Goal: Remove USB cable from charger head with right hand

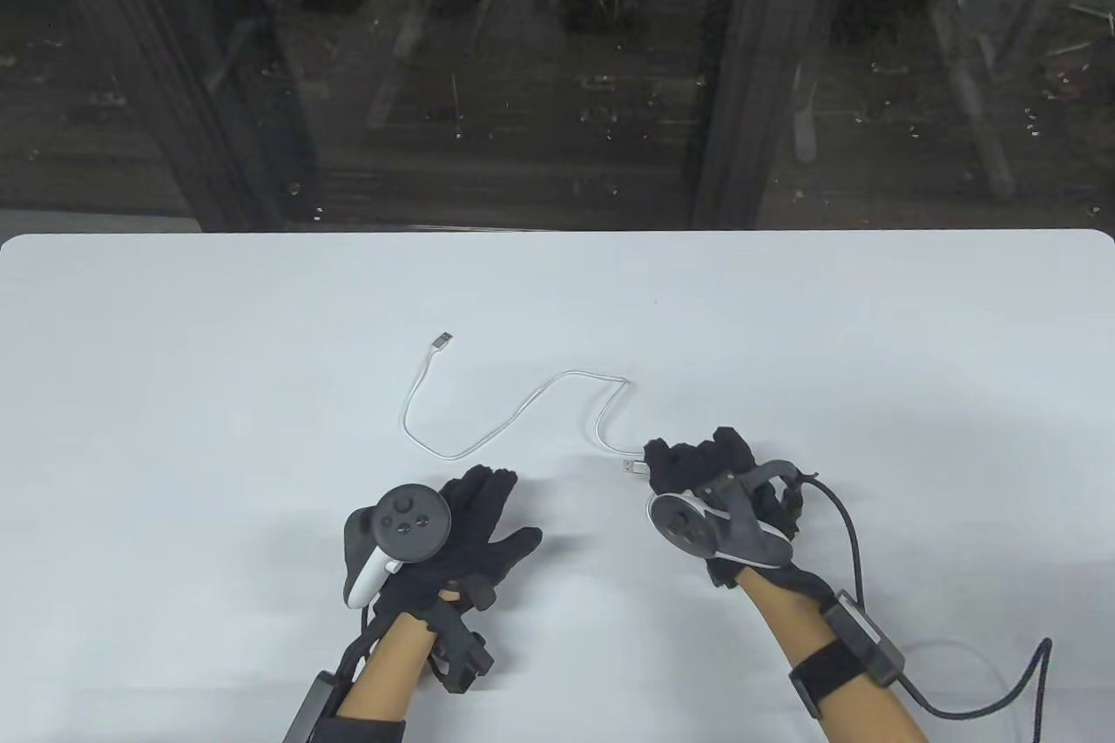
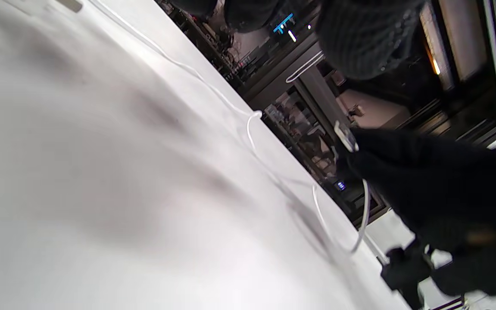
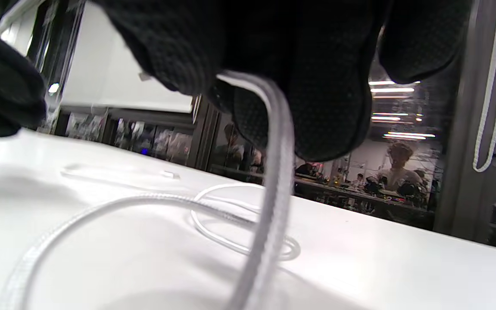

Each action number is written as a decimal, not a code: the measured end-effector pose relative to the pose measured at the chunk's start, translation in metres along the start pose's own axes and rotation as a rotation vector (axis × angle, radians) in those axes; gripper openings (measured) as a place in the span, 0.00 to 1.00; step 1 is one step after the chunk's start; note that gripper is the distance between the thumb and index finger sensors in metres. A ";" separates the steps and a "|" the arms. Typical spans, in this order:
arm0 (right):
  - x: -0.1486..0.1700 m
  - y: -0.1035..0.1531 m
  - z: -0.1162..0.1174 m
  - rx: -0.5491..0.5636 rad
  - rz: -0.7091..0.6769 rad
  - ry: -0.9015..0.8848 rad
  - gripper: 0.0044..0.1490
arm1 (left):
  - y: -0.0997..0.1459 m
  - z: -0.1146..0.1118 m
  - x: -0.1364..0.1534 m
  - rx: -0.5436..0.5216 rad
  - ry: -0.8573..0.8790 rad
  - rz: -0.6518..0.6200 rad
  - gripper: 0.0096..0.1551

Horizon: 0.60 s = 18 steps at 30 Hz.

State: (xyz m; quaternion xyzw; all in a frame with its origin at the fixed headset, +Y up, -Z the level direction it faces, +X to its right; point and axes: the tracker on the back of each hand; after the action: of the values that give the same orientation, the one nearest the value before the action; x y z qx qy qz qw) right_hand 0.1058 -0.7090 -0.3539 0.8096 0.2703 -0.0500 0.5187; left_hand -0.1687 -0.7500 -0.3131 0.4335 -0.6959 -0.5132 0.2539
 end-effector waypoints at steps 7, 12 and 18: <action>-0.019 -0.052 0.031 -0.173 -0.128 0.133 0.26 | -0.002 0.000 -0.007 0.006 0.006 -0.022 0.48; -0.034 -0.068 0.051 -0.277 -0.145 0.181 0.26 | -0.001 -0.001 -0.012 0.017 -0.023 -0.037 0.48; -0.036 -0.067 0.061 -0.415 -0.101 0.143 0.31 | -0.001 -0.003 -0.012 0.039 -0.029 -0.036 0.48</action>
State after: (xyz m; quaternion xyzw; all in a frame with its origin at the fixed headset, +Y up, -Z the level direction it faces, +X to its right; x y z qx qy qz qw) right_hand 0.0544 -0.7546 -0.4236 0.6726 0.3508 0.0382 0.6505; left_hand -0.1595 -0.7412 -0.3118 0.4436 -0.7014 -0.5101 0.2260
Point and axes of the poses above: the tracker on the back of each hand, its own x axis roughly to the little-finger side, its own y axis roughly from the fingertips to the wrist, z = x × y, and after that the axes turned 12 degrees about y, right-handed
